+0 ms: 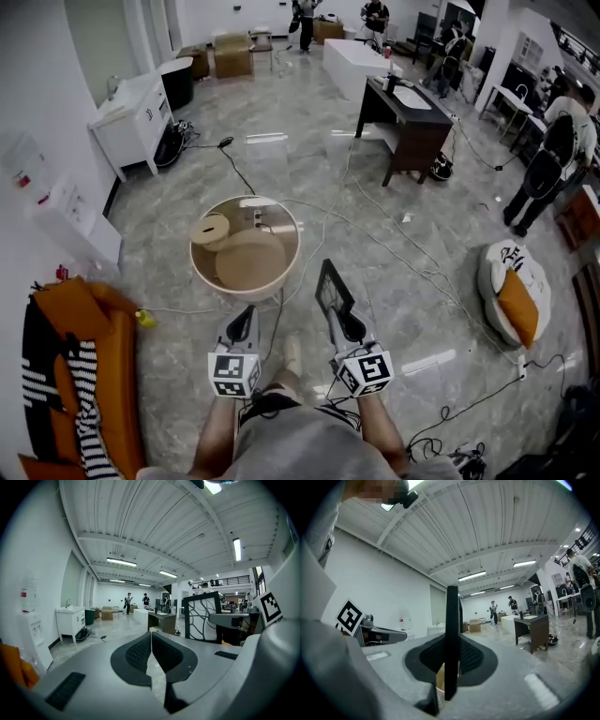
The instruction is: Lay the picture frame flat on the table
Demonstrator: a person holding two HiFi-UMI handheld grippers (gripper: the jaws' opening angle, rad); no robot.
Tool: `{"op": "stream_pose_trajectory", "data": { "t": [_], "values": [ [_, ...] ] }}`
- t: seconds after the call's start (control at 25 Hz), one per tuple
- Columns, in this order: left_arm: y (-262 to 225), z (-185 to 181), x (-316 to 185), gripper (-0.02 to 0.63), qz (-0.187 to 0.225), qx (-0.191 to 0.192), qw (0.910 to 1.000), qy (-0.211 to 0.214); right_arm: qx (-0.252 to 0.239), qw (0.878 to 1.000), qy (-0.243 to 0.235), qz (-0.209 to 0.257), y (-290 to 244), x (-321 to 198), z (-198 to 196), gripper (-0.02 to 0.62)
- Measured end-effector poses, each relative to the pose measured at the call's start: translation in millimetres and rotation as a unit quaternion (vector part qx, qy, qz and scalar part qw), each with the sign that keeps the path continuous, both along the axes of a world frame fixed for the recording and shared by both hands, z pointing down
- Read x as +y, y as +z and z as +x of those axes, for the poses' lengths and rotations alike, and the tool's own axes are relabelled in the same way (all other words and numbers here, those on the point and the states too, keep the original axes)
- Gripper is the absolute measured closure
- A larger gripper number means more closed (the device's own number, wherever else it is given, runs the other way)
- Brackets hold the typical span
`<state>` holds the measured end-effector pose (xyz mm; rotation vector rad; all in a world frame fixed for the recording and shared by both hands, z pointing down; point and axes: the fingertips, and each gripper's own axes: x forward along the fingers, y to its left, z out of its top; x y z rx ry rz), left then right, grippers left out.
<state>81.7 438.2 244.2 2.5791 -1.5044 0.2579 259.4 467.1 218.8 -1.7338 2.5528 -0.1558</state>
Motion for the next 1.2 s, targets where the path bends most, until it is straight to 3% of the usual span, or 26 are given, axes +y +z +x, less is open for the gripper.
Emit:
{"op": "stream_pose_trajectory", "data": {
  "t": [0.28, 0.68, 1.2],
  "values": [
    [9.2, 24.6, -76.9, 0.584, -0.008, 0.003, 1.0000, 0.005, 0.001, 1.000, -0.003, -0.008, 10.4, -72.8, 15.0, 0.551],
    [26.4, 74.1, -223.4, 0.583, -0.038, 0.010, 0.9991, 0.018, 0.003, 0.999, -0.009, -0.039, 21.3, -221.2, 52.5, 0.551],
    [55.0, 67.1, -372.6, 0.583, -0.070, 0.007, 0.9973, -0.021, 0.003, 0.997, -0.048, -0.065, 44.6, -386.1, 47.3, 0.551]
  ]
}}
